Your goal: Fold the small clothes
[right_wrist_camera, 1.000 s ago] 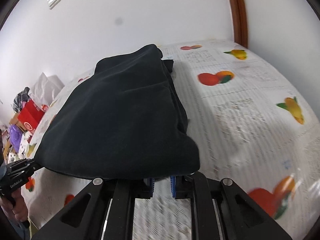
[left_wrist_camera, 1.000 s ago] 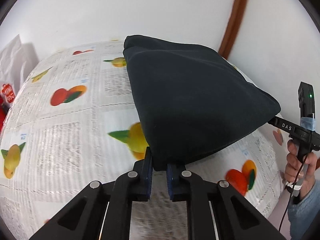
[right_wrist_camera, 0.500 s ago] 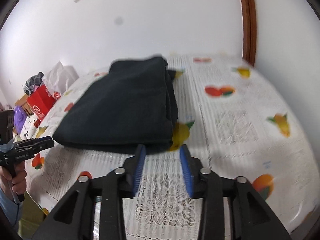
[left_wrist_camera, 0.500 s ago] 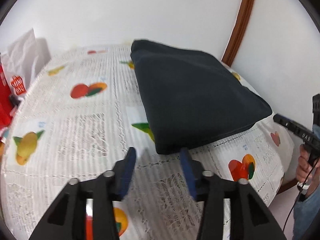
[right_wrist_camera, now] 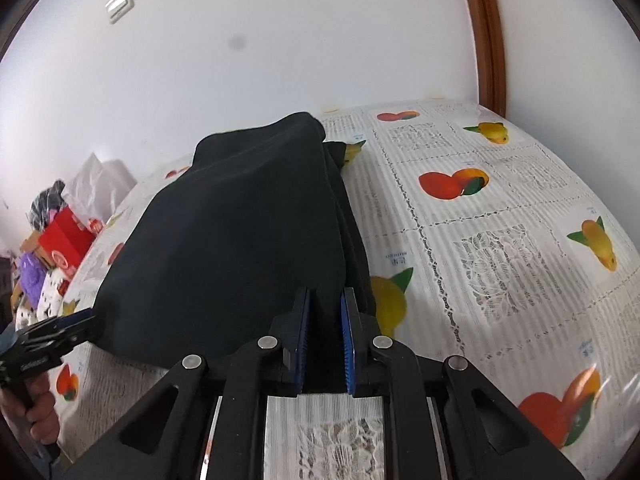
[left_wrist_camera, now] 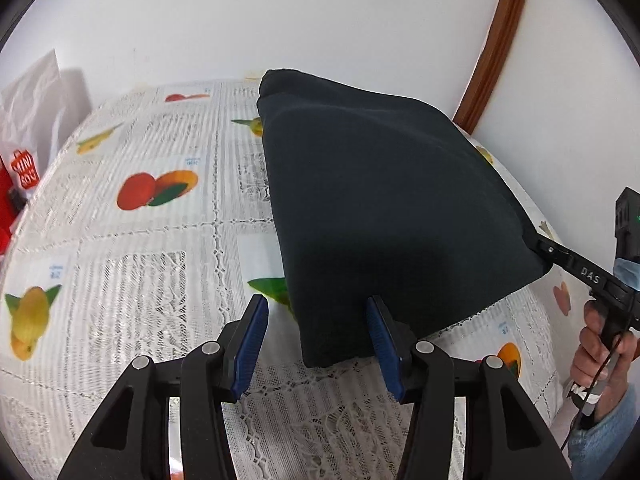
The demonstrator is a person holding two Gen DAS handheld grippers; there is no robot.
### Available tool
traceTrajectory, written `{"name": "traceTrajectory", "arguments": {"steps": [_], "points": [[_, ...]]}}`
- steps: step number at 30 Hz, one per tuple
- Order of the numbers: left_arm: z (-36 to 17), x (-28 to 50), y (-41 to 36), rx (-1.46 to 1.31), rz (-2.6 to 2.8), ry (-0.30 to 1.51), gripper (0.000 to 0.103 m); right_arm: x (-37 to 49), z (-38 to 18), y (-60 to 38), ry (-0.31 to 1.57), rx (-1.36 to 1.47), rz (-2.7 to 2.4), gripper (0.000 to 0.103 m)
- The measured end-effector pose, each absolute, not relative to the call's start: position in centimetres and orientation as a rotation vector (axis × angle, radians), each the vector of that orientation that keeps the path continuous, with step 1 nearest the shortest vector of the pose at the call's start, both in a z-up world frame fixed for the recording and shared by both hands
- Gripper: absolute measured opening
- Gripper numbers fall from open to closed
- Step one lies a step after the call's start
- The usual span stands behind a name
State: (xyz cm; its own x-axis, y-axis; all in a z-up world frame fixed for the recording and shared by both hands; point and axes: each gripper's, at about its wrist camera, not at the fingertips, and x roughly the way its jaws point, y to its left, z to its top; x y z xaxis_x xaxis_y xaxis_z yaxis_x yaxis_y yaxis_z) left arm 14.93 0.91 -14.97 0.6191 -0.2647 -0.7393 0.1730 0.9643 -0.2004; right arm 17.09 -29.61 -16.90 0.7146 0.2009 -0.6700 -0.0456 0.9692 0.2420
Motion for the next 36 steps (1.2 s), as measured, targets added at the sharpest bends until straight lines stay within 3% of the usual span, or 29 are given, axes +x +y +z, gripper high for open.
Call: {"name": "traceTrajectory", "arguments": {"steps": [3,7,10,12,13,15,21,25,36], "points": [[-14.9,15.4,1.2,-0.139,-0.266,0.865,0.050,17.7,-16.1,-29.4,0.760,0.198,0.148,0.016],[-14.9,16.2,0.7,-0.119,-0.259,0.868,0.052,20.4,-16.2,-29.0,0.776,0.214,0.140,0.028],[-14.9,16.2,0.2,-0.086,-0.241,0.870,0.054,22.3,-16.9,-29.2,0.804,0.276,0.143,0.029],[-14.8,16.2,0.1,-0.076,-0.233,0.873,0.055,23.0,-17.1,-29.1,0.812,0.294,0.156,0.024],[-14.8,16.2,0.0,-0.071,-0.231,0.874,0.055,23.1,-17.1,-29.0,0.806,0.289,0.171,0.010],[-14.6,16.1,0.0,-0.063,-0.230,0.873,0.055,22.8,-16.6,-29.2,0.774,0.290,0.204,0.005],[-14.6,15.8,0.0,-0.070,-0.235,0.871,0.055,21.6,-16.5,-30.9,0.752,0.377,0.198,0.005],[-14.8,15.1,0.1,-0.080,-0.251,0.876,0.055,19.7,-16.0,-31.0,0.745,0.342,0.182,0.010],[-15.2,13.6,0.7,-0.130,-0.255,0.907,0.055,16.6,-15.4,-28.9,0.819,0.087,0.074,0.013]]}}
